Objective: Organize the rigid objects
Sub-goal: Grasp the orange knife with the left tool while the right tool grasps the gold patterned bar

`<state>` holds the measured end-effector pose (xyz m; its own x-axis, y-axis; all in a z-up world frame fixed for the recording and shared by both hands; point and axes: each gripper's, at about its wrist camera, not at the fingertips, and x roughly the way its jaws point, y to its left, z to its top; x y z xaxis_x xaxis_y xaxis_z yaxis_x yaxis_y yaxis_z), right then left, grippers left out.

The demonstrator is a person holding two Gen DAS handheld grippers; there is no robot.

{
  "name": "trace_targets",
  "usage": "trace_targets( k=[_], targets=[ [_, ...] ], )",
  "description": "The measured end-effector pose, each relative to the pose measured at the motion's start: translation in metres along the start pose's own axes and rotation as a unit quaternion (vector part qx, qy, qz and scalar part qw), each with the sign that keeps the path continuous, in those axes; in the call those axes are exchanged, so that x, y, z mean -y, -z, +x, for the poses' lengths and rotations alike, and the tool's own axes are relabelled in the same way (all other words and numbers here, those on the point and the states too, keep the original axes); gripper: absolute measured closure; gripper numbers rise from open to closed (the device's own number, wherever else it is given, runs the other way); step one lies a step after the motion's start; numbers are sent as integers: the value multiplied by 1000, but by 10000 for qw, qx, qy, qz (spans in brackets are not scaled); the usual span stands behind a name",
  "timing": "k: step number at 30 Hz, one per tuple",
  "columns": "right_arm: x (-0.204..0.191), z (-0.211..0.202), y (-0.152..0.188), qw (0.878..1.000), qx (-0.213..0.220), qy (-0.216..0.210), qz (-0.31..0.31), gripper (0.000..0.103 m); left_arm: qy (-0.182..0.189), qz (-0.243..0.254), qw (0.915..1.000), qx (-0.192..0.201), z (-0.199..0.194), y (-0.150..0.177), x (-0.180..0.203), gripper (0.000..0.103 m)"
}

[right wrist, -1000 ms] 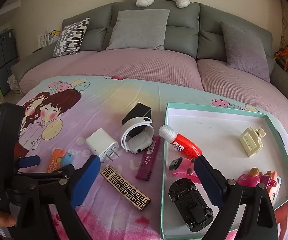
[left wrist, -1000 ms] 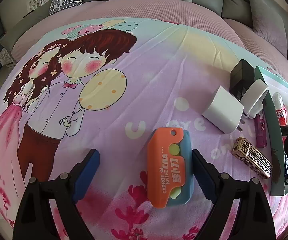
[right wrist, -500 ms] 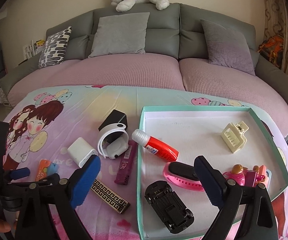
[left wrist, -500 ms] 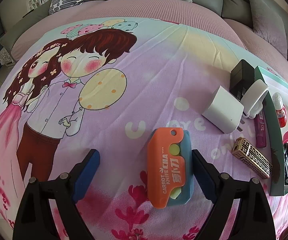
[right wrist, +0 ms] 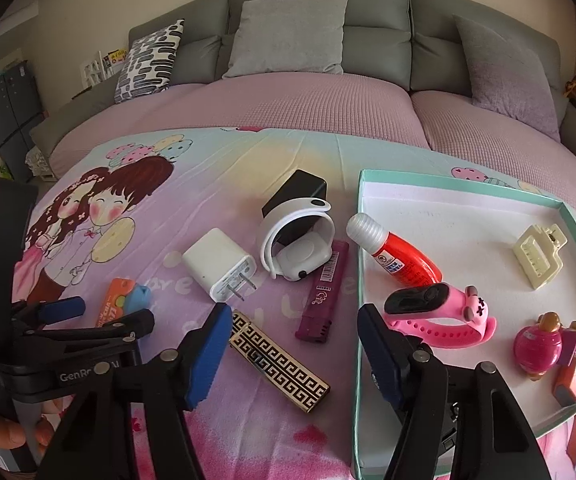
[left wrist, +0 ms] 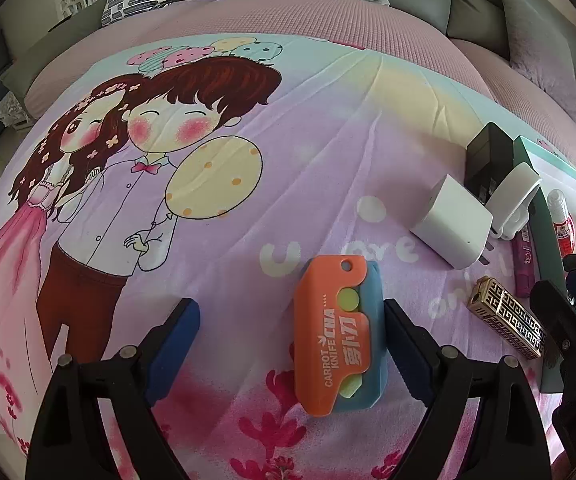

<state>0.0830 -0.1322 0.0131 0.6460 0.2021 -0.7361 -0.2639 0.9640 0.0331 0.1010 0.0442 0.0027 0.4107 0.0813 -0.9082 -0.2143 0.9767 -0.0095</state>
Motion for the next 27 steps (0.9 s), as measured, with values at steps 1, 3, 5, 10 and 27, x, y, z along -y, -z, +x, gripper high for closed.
trace_targets(
  k=[1,3,5,10,27],
  targets=[
    [-1,-1,0,10000,21,-63,-7,35,1,-2,10000,1,0,0,0,12],
    [-6,-2,-1,9999,37,-127,-89,36,2,-2,10000,1,0,0,0,12],
    [-11,0,0,9997,-17,-149,-191,39,1,-3,10000,0,0,0,0,12],
    [-17,12,4,9990,-270,-212,-279,47,2,-6,10000,1,1,0,0,12],
    [-15,20,14,9933,-1032,-525,30,50,8,-17,10000,-1,3,0,-1,12]
  ],
)
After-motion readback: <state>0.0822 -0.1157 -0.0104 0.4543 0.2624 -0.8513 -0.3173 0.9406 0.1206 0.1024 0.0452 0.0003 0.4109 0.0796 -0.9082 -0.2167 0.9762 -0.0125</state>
